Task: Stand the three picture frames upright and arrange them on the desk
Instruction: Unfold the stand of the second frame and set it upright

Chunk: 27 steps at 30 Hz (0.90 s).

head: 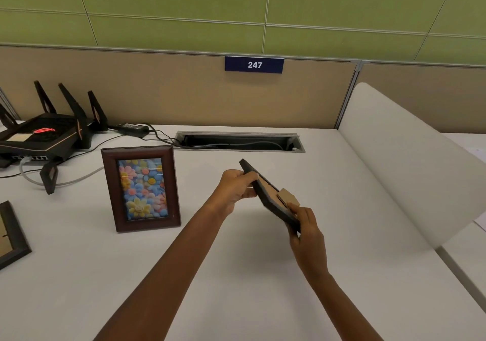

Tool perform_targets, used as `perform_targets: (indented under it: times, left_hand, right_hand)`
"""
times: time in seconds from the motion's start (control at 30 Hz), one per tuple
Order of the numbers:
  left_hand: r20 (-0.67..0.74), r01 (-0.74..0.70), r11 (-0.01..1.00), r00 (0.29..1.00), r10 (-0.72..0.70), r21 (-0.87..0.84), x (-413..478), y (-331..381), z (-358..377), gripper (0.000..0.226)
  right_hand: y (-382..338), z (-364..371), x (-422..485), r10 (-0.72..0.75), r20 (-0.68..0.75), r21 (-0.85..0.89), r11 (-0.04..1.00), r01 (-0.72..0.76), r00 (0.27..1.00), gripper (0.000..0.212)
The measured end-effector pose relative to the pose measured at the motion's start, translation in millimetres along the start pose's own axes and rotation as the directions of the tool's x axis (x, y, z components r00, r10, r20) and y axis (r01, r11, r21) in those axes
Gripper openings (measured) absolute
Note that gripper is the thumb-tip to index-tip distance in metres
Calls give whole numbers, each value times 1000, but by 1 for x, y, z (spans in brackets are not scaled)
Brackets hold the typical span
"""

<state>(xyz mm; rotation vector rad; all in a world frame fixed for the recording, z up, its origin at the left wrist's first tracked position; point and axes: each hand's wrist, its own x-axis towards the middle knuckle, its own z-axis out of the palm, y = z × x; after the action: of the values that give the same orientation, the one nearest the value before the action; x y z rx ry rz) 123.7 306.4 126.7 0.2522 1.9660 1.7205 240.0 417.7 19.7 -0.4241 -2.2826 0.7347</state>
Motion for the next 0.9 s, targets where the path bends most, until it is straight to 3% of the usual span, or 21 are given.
perform_targets:
  times: [0.07, 0.13, 0.27, 0.4, 0.53, 0.73, 0.9]
  left_hand:
    - [-10, -37, 999, 999, 36, -35, 0, 4, -3, 24]
    - [-48, -89, 996, 995, 89, 9, 2, 4, -7, 32]
    - [-150, -135, 964, 974, 172, 229, 7, -13, -17, 41]
    - [-112, -151, 941, 975, 192, 301, 6, -35, -25, 42]
    - [-70, -156, 978, 984, 166, 136, 4, -46, -29, 38]
    - [-176, -127, 981, 979, 100, -150, 6, -50, -38, 26]
    - [-224, -171, 951, 968, 113, -258, 11, -54, -46, 27]
  right_hand:
    - [-3, -4, 4, -3, -59, 87, 996, 8, 998, 22]
    - [-5, -5, 8, 113, -64, 243, 965, -94, 992, 12]
    - [-10, -7, 17, 236, 53, 515, 826, -229, 970, 29]
    - [-18, -4, 27, 283, 227, 699, 618, -359, 932, 32]
    - [-26, 2, 34, 284, 337, 731, 522, -440, 897, 33]
    - [-33, 7, 42, 229, 499, 723, 421, -547, 836, 23]
    - [-35, 14, 49, 155, 689, 623, 374, -687, 708, 16]
